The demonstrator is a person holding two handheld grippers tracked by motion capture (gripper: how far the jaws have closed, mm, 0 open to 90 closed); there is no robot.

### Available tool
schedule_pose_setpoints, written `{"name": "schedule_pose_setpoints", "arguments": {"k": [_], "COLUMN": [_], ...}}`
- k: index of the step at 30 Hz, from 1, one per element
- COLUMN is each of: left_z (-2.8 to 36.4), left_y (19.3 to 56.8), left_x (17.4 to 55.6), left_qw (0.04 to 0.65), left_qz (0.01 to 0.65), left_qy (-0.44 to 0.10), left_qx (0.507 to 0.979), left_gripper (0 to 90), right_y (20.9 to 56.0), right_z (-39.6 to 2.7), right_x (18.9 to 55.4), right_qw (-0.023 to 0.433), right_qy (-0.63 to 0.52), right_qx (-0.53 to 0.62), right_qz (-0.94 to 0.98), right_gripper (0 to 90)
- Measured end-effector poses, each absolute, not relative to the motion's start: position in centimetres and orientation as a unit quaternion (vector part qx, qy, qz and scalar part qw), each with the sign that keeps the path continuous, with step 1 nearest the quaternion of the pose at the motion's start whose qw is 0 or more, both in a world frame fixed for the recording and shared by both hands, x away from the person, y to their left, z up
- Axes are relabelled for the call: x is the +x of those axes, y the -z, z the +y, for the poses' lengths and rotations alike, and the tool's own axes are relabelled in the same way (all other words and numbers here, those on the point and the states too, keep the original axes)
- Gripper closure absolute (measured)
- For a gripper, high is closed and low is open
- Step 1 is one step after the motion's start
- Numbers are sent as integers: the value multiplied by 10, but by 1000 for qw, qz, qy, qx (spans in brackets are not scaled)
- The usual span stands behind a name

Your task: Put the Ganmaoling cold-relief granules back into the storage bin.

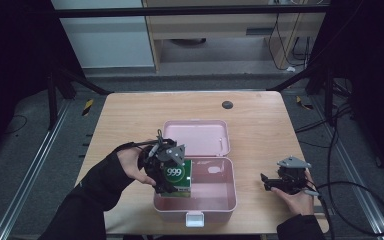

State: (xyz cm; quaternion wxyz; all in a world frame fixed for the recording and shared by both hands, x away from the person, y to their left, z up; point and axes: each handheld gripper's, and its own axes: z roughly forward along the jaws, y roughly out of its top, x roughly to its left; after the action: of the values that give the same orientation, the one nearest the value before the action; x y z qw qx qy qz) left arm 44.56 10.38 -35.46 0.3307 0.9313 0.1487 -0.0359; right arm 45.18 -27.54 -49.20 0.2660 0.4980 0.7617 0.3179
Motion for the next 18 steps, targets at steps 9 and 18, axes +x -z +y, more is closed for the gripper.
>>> {"name": "schedule_pose_setpoints", "arguments": {"k": [9,18], "left_z": [107,113], "left_y": [369,369], "left_x": [449,468], "left_qw": [305,187], "left_qz": [137,10], "left_qy": [37,13], "left_qx": [942,982], "left_gripper": [149,148], "right_y": [493,493], "right_z": [-275,-275], "right_x": [452,452], "right_qw": [266,264], "right_qy": [-316,-315], "right_qx": [497,497], "right_qz": [763,764], "right_gripper": [44,43]}}
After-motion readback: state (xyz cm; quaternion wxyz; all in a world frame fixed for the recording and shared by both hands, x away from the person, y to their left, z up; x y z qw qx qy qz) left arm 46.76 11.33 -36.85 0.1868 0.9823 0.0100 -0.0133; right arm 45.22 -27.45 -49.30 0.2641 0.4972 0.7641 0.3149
